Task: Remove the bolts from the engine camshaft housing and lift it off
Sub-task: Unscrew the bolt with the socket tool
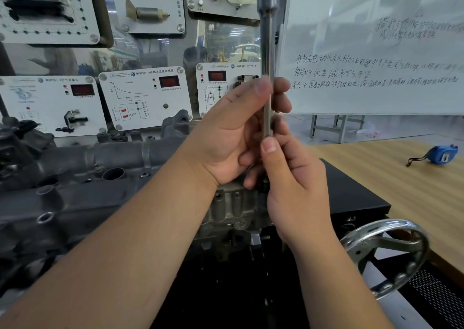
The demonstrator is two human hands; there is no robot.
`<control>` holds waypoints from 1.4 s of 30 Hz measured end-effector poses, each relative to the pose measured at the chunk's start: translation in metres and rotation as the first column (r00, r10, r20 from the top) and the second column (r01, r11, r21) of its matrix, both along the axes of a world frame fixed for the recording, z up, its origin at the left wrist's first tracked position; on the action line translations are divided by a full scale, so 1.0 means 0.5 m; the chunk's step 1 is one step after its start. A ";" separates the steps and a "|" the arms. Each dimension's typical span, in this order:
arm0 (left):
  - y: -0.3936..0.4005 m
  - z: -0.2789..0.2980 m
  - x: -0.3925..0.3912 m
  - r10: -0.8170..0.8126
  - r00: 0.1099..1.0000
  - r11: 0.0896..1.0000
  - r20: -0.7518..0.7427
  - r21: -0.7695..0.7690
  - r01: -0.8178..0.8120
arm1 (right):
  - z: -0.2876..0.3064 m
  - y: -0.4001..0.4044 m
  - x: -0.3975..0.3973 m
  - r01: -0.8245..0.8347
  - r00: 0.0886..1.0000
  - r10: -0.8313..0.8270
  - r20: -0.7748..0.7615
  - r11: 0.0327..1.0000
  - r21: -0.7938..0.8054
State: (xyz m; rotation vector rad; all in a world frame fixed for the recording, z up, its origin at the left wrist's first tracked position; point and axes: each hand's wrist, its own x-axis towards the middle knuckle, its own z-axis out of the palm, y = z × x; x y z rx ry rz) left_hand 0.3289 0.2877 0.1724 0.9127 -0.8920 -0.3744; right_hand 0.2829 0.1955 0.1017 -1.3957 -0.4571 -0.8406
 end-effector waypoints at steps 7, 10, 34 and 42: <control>0.000 0.004 -0.001 -0.054 0.999 0.998 0.010 0.037 0.053 | -0.001 0.003 -0.001 -0.044 0.999 0.043 0.009 0.996 0.081; -0.002 0.003 0.002 0.022 1.000 0.999 0.014 0.046 -0.022 | -0.001 0.007 -0.003 -0.057 0.998 0.054 0.027 0.988 0.143; -0.002 0.004 -0.001 0.015 0.999 1.000 -0.033 0.022 -0.014 | -0.007 0.002 -0.003 0.026 1.000 -0.026 0.013 0.999 0.038; -0.003 0.002 -0.002 0.029 0.999 0.999 -0.020 0.016 -0.029 | -0.005 0.002 -0.004 -0.045 0.999 0.044 0.011 0.994 0.099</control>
